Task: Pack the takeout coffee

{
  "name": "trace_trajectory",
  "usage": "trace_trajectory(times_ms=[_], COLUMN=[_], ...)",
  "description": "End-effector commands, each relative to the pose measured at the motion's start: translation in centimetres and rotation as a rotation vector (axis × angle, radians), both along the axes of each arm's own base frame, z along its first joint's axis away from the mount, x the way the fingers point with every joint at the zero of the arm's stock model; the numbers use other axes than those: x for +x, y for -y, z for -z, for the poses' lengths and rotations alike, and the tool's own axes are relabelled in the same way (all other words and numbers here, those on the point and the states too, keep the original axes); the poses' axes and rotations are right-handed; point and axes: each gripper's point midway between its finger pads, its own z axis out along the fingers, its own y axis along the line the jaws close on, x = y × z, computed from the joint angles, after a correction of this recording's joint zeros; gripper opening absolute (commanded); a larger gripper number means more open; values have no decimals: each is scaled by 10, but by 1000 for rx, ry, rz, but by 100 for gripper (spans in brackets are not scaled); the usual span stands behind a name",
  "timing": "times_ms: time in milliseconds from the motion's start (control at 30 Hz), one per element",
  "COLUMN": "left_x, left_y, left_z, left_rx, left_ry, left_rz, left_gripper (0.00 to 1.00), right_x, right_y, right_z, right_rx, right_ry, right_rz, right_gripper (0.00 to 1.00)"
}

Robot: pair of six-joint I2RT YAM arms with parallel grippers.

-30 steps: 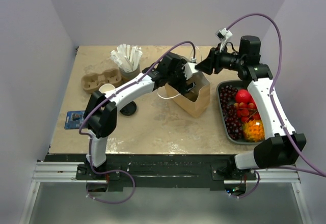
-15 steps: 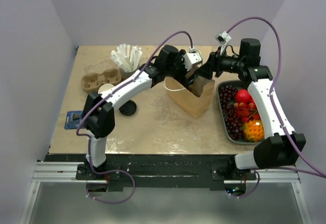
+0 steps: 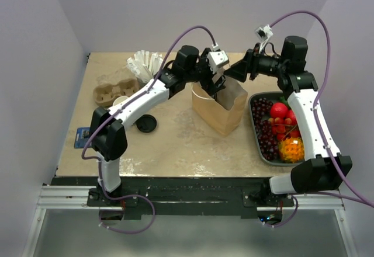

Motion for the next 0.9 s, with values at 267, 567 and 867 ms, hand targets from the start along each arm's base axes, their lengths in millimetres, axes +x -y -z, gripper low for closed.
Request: trace_trajectory(times_ms=[267, 567, 867], left_x=[-17, 23, 63], left_y=[-18, -117, -267], left_z=[-162, -216, -127], left_rx=[-319, -325, -37], left_ry=[183, 308, 131], left_rz=[44, -189, -422], left_gripper=[100, 94, 52], right_x=[19, 32, 45], right_y=[13, 25, 38], right_z=[-80, -90, -69], right_rx=[63, 29, -14], right_ry=[189, 232, 213], right_rz=[55, 148, 250], right_gripper=[66, 65, 61])
